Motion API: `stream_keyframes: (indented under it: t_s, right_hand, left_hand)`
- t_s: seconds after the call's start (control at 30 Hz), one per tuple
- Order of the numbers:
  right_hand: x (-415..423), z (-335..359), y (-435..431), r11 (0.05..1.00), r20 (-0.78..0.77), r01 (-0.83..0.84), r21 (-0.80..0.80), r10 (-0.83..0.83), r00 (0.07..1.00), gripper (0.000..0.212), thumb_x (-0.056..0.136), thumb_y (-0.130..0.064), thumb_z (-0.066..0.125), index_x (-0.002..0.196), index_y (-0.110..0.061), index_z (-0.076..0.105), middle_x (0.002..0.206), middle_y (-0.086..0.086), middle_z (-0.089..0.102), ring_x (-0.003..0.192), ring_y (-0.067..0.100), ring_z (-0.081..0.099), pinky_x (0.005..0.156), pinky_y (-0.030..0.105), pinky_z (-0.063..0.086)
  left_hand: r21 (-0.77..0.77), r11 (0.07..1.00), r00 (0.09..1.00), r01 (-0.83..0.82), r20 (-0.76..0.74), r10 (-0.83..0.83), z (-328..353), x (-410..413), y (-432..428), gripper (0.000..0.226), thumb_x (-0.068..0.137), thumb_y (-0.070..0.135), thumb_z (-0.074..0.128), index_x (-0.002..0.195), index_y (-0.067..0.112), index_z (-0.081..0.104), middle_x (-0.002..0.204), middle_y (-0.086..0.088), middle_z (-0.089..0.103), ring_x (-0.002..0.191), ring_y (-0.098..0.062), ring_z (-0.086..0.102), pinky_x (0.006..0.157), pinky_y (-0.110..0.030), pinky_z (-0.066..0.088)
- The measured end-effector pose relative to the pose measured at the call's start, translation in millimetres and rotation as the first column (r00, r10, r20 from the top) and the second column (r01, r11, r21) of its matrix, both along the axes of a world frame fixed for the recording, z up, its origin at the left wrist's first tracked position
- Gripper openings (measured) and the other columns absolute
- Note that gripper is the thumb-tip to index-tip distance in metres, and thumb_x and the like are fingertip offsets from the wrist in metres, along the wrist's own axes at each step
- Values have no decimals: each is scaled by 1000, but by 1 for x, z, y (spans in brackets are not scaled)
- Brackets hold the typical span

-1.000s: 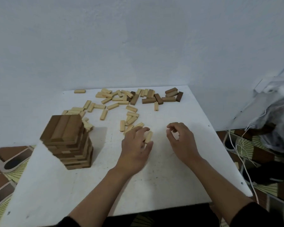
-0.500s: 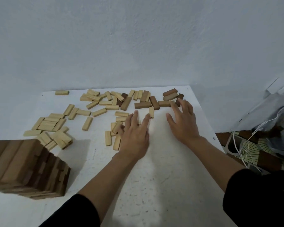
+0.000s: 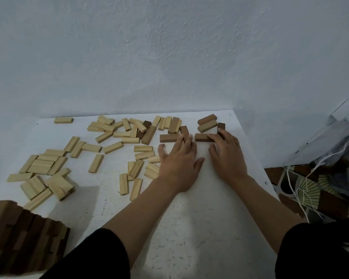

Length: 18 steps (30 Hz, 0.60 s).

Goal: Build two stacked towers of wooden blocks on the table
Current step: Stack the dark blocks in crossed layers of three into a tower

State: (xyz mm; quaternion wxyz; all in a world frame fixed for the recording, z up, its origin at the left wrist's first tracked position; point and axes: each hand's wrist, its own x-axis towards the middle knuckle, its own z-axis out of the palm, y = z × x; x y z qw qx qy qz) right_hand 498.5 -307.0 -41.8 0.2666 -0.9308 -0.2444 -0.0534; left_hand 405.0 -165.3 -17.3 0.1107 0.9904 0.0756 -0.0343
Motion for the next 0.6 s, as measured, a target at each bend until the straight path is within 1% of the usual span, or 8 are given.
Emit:
stream_keyframes:
  t_s: [0.03,0.1,0.17,0.2,0.27,0.37,0.43,0.6]
  right_hand:
    - [-1,1,1,1000,5,7,9,-7,1000,36,102,-21,49,136,-17,58,153,11,43,141,30,35,114,49,36]
    - [-5,2,1,999,2,22,34,-22,1000,31,101,-19,49,129,-12,62,149,11,46,138,30,37,111,47,40]
    - [-9,3,2,998,-5,29,54,-29,1000,25,100,-16,49,119,-9,63,145,10,49,135,31,40,107,46,42]
    - [-12,3,1,998,-5,26,61,-25,1000,22,100,-15,49,116,-8,63,144,11,50,135,31,41,107,46,42]
    - [-18,3,-1,998,-2,14,67,-14,1000,19,100,-15,49,112,-8,62,144,12,50,135,31,42,108,47,42]
    - [-29,1,-4,998,11,5,68,-6,1000,19,100,-16,51,114,-9,62,147,13,49,137,31,40,110,47,41]
    - [-38,0,-8,997,19,8,73,-10,1000,22,100,-17,53,118,-11,63,148,11,48,138,30,39,111,46,41]
    - [-62,-3,-20,996,15,-3,91,1,1000,29,99,-18,57,127,-12,64,147,7,50,137,26,41,111,33,35]
  left_hand:
    - [-9,1000,999,-1,37,1,-1,-6,2,59,107,49,22,160,22,21,170,5,4,156,-14,-3,117,-65,0]
    - [-65,998,976,-25,214,38,-3,-18,8,46,106,42,35,147,26,49,162,6,33,152,-13,21,117,-62,4]
    - [-152,987,918,-60,381,115,-2,-26,15,30,102,33,49,124,27,68,136,9,60,135,-12,47,115,-55,10]
    - [-181,980,898,-80,413,150,-1,-28,18,26,100,31,52,118,27,70,126,10,63,127,-12,52,112,-51,10]
    - [-176,978,891,-111,419,176,2,-29,22,27,98,30,54,121,28,67,124,10,61,124,-14,51,108,-46,9]
    - [-54,994,944,-97,311,109,5,-29,17,31,99,38,50,125,25,61,144,10,46,137,-16,34,110,-56,13]
    - [4,998,969,-66,238,63,4,-30,9,32,100,41,45,125,25,59,151,10,40,143,-17,26,112,-62,13]
    - [-62,998,963,8,269,9,8,-40,-13,46,100,36,49,145,26,49,147,8,50,142,-17,34,112,-58,11]
